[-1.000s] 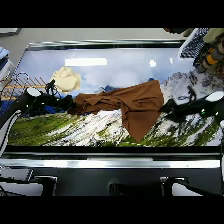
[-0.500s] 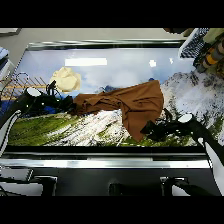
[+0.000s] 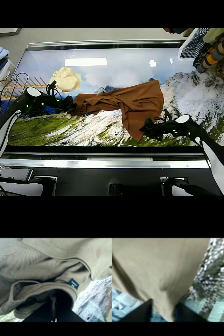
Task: Fold the clothes and pants, and hang the long-sleeved shirts on hangers.
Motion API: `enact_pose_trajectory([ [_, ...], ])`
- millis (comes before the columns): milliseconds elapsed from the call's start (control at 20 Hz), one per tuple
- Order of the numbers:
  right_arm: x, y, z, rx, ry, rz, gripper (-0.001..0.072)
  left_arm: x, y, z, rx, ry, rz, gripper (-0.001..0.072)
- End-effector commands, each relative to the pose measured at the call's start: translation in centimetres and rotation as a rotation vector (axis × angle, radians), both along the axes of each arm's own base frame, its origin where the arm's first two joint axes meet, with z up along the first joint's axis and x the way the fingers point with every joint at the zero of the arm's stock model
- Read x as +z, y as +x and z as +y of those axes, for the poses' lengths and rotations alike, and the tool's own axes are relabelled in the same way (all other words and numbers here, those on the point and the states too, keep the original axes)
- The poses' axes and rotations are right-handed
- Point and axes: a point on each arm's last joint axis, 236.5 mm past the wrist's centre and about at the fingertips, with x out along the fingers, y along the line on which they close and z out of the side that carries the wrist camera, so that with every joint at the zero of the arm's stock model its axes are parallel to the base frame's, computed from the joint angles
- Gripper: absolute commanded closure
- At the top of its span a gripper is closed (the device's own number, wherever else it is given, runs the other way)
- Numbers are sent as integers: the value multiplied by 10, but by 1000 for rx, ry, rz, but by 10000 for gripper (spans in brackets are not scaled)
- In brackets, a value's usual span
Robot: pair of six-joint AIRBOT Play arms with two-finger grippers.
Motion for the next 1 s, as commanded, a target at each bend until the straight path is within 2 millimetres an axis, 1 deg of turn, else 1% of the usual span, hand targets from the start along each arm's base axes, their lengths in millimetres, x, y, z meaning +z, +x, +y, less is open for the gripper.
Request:
enact_pose_trajectory([
  [0,-7,5,8,-11,43,1,473,1,0,0,1,0,-2,689],
  [50,-6,5,9,-4,49,-7,605,1,0,0,1,0,-2,689],
  [100,-5,5,10,4,52,-13,681,1,0,0,1,0,-1,689],
  [200,0,6,11,7,61,-24,682,4,-2,-1,2,-11,10,689],
  [250,11,12,13,-5,76,-54,682,11,-3,-2,-9,-11,-2,690],
  [300,29,24,12,-8,72,-116,682,22,-2,-1,-22,-5,-30,690],
  [350,52,39,10,-9,60,-201,682,36,0,2,-30,10,-64,690],
  [400,87,62,3,-8,27,-328,682,55,4,7,-41,33,-112,690],
  [450,131,85,-6,-28,3,-463,683,78,8,14,-50,61,-168,691],
  [500,187,106,-20,-70,-16,-610,683,109,13,23,-51,95,-242,690],
  [550,242,118,-37,-111,-39,-739,683,143,16,31,-44,121,-320,690],
  [600,301,122,-55,-154,-67,-868,682,186,17,40,-31,146,-419,690],
  [650,351,119,-71,-193,-94,-971,682,229,15,47,-10,159,-519,690],
  [700,401,107,-84,-216,-130,-1073,682,276,8,54,17,175,-626,690],
  [750,442,91,-92,-230,-162,-1155,682,319,-4,61,50,185,-717,690],
  [800,481,71,-96,-231,-201,-1239,682,362,-22,67,100,185,-802,690],
  [850,512,50,-96,-230,-242,-1310,682,398,-42,73,157,176,-868,690],
  [900,541,26,-95,-228,-293,-1383,681,433,-68,77,208,173,-940,690],
  [950,563,3,-94,-232,-343,-1439,681,461,-95,81,250,176,-1008,690],
])
